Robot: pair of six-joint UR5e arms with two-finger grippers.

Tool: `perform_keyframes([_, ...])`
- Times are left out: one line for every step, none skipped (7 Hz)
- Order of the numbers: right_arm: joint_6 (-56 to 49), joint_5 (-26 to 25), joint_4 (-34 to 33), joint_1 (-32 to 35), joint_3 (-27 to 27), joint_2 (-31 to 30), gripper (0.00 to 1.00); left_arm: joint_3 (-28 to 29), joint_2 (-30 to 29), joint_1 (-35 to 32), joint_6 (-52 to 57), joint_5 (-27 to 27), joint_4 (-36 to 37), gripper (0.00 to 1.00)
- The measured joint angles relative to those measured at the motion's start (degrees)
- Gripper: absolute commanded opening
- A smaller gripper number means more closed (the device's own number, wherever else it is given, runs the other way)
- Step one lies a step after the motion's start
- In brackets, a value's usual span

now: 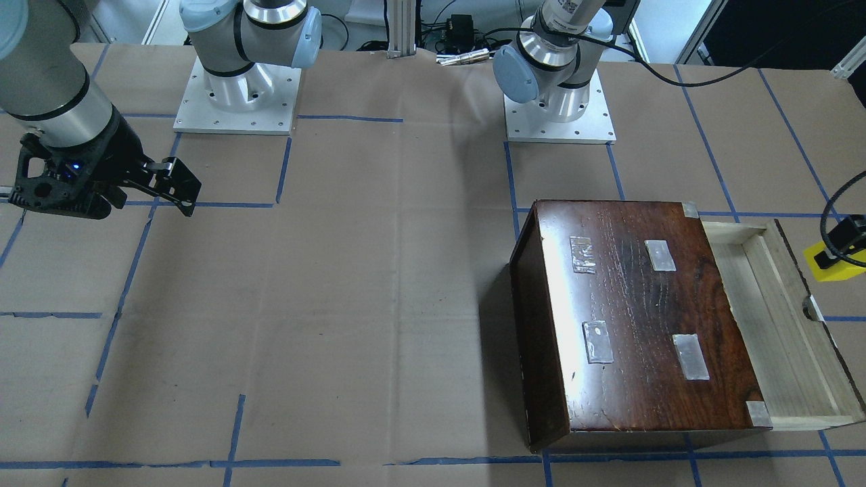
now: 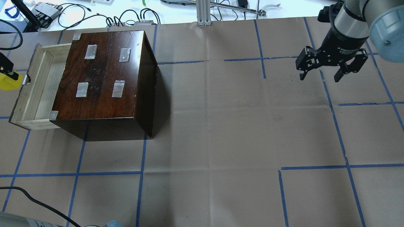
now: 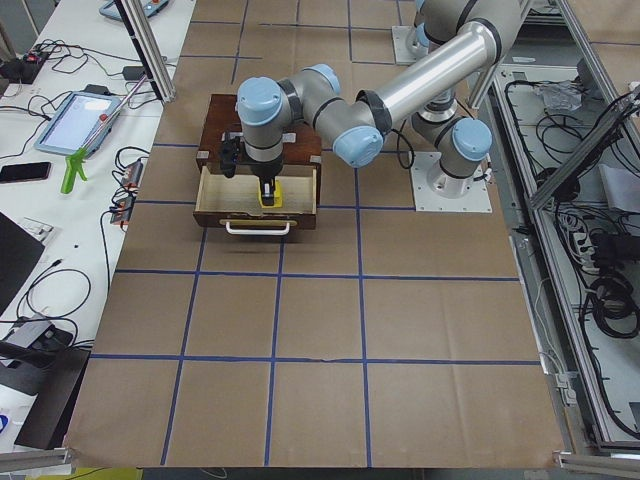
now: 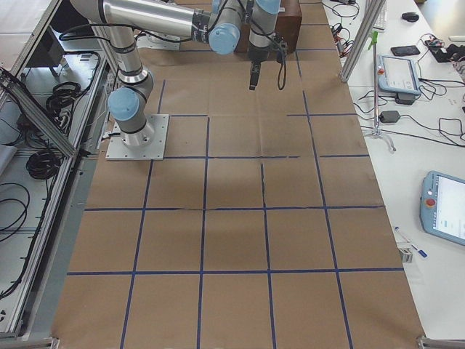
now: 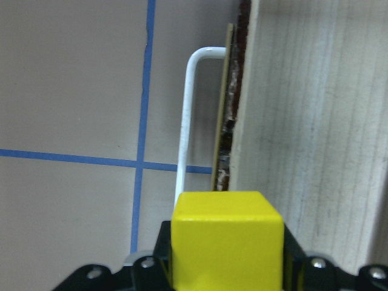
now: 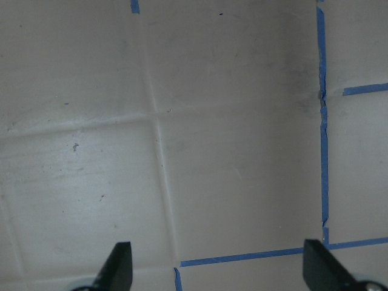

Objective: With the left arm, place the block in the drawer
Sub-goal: 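Carry the yellow cube over the open drawer with the left gripper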

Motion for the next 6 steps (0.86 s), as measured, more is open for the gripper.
perform_keyframes([0.01, 0.00, 0.00, 0.00, 0.00, 0.01, 1.00, -2.08, 1.42, -1.65, -2.35, -0.05, 0.21, 0.28])
perform_keyframes([0.03, 0.00, 0.00, 0.00, 0.00, 0.01, 1.00, -3.70, 1.84, -2.79, -3.86, -0.08, 1.00, 0.28])
perform_keyframes([0.03, 0.00, 0.00, 0.00, 0.00, 0.00, 1.00, -4.94, 1.63, -3.49, -4.53, -0.09, 2.41, 0.27])
perform_keyframes([0.04, 0.00, 0.00, 0.00, 0.00, -0.01, 1.00, -6.23, 1.38, -4.01, -4.81, -0.09, 3.62, 0.27])
perform_keyframes([0.01, 0.00, 0.00, 0.00, -0.01, 0.00, 1.00, -7.74, 1.22, -4.43, -4.81, -0.09, 5.27, 0.28])
perform_keyframes([0.00, 0.00, 0.00, 0.00, -0.05, 0.01, 1.00, -9.37, 1.03, -4.69, -4.64, -0.11, 7.85, 0.28])
